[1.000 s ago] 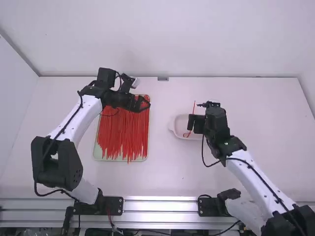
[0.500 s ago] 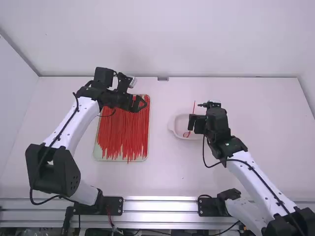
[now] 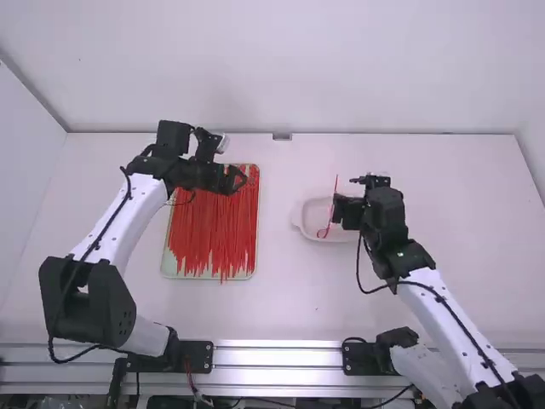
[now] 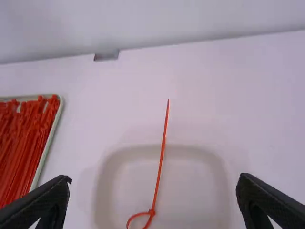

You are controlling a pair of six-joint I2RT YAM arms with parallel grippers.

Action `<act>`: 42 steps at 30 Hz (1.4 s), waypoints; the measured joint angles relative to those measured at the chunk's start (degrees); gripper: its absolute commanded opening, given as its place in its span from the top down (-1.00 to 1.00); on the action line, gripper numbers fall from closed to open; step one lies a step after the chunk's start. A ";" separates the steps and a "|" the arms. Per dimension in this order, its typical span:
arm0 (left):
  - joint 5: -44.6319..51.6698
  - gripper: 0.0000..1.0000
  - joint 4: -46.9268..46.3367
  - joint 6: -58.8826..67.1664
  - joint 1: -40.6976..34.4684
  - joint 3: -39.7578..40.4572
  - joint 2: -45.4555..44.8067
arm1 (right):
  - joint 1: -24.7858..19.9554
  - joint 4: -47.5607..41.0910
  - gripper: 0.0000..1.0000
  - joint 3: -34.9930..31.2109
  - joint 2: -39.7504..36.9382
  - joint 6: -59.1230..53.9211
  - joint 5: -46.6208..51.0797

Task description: Fasten the cable tie

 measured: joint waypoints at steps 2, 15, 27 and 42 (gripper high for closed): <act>-1.33 -0.76 1.60 -1.27 1.75 -1.60 -1.62 | -1.73 1.70 -0.75 -1.62 -2.10 -1.33 -1.27; -12.04 -0.30 13.86 -4.70 4.13 -13.60 -14.34 | -15.58 3.39 -0.21 -16.09 -16.35 -11.85 -5.92; -24.65 0.19 27.67 -5.07 4.13 -27.21 -28.24 | -16.81 3.37 0.31 -30.82 -31.34 -13.57 -6.10; -28.87 0.89 31.39 -5.07 4.13 -47.80 -49.07 | -16.81 3.93 0.86 -36.79 -48.11 -13.92 -6.25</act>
